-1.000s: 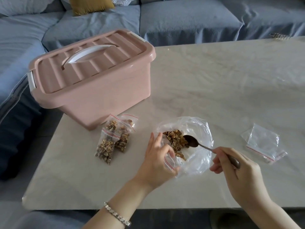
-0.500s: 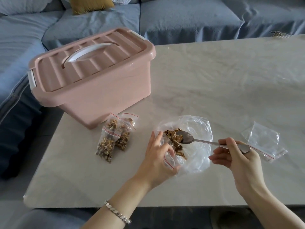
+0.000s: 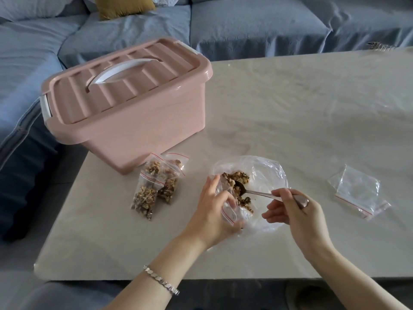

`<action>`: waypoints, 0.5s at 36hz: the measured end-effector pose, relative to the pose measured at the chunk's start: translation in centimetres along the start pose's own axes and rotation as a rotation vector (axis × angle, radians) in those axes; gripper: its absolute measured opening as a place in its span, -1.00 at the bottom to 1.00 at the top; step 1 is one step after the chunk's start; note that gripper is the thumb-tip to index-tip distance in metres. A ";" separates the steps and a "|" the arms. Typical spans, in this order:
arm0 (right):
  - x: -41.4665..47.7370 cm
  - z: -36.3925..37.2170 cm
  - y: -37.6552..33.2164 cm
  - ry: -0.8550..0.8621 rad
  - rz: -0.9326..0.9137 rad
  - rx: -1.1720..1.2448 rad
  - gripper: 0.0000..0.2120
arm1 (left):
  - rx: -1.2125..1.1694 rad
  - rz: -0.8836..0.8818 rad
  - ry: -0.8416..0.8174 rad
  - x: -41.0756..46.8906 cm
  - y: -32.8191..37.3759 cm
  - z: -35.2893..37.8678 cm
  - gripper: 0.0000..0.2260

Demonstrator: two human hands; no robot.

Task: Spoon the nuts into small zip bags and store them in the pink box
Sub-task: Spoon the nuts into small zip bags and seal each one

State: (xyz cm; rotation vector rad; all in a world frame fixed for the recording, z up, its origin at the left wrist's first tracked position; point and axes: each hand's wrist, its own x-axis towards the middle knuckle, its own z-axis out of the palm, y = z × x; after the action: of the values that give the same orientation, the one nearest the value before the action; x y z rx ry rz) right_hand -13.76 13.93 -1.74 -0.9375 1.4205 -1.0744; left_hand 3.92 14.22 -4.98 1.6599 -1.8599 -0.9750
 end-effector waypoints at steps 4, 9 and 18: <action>0.0 -1.1 -0.2 0.065 0.086 0.177 -0.76 | -0.003 0.036 0.029 -0.4 -0.3 -0.3 -0.69; 0.0 -2.4 -0.3 0.071 0.142 0.277 -0.76 | 0.004 0.098 0.285 -1.2 0.1 -1.1 -0.73; -0.5 -4.2 -3.1 0.029 0.134 0.309 -0.74 | -0.167 0.022 0.462 0.0 3.1 -3.6 -0.78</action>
State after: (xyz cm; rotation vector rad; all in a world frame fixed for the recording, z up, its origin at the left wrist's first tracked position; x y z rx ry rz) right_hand -17.90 13.98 1.48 -0.5995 1.2753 -1.1691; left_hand 4.52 13.55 -0.29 1.5959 -1.4468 -0.6457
